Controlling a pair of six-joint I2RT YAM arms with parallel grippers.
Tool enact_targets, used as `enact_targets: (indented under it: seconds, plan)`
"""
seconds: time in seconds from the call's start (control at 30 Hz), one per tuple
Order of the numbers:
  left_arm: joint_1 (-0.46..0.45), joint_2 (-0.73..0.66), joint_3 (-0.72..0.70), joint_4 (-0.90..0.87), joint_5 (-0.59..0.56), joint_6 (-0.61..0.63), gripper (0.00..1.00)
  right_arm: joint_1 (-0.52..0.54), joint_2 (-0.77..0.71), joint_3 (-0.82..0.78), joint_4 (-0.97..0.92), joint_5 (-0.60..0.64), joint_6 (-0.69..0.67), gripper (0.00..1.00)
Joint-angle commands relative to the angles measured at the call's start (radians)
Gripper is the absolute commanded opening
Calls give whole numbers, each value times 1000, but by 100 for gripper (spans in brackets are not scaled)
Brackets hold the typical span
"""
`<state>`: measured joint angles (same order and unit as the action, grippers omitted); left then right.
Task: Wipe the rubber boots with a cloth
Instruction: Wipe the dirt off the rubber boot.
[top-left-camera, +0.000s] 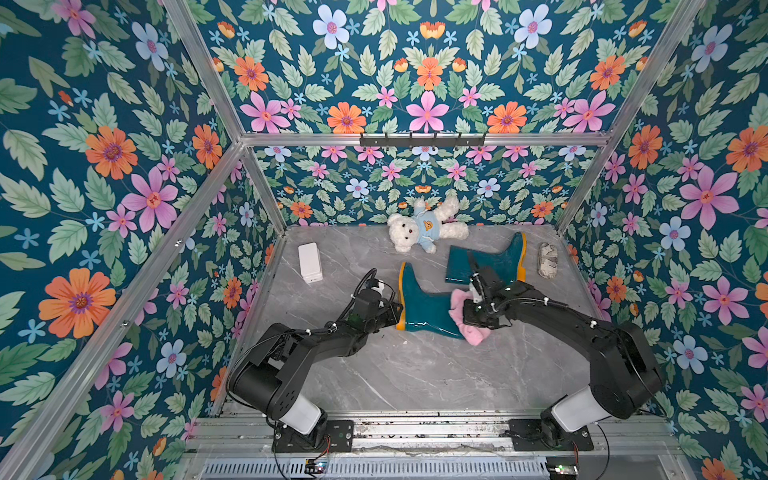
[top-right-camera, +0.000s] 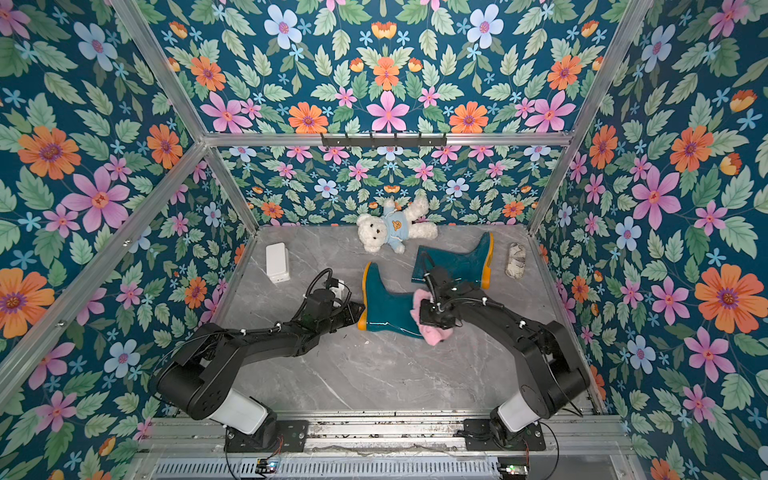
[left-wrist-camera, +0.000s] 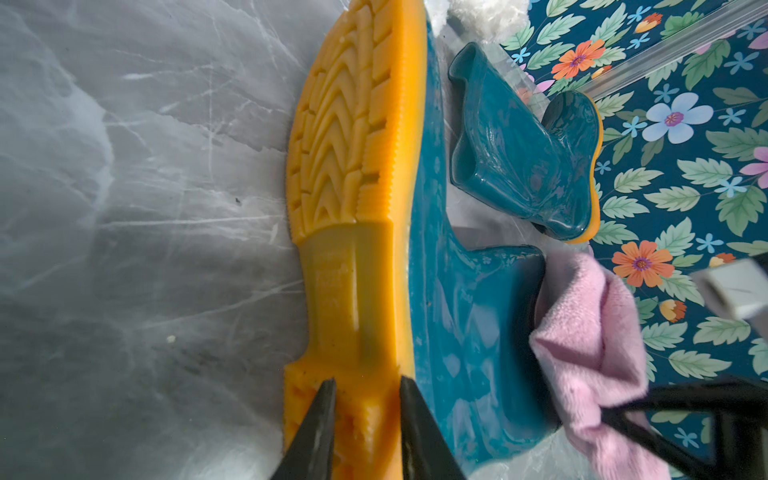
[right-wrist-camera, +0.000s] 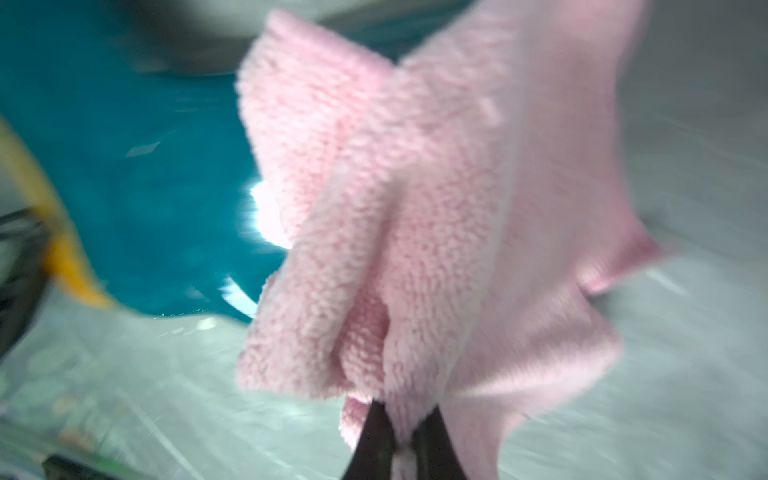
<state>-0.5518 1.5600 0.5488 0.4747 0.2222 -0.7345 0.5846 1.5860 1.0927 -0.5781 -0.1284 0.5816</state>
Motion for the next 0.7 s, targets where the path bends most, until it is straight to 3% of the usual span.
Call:
enact_targets:
  seconds: [0.0, 0.13, 0.3, 0.67]
  plan:
    - [0, 19, -17, -301, -14, 7, 28, 120, 101, 102, 34, 8, 52, 0]
    - [0, 30, -10, -300, -8, 8, 28, 221, 233, 216, 52, -20, 59, 0]
    - [0, 30, -13, -295, -8, 7, 28, 274, 319, 261, 68, -74, 50, 0]
    - [0, 28, -18, -294, -7, 5, 28, 204, 171, 12, 43, -8, 69, 0]
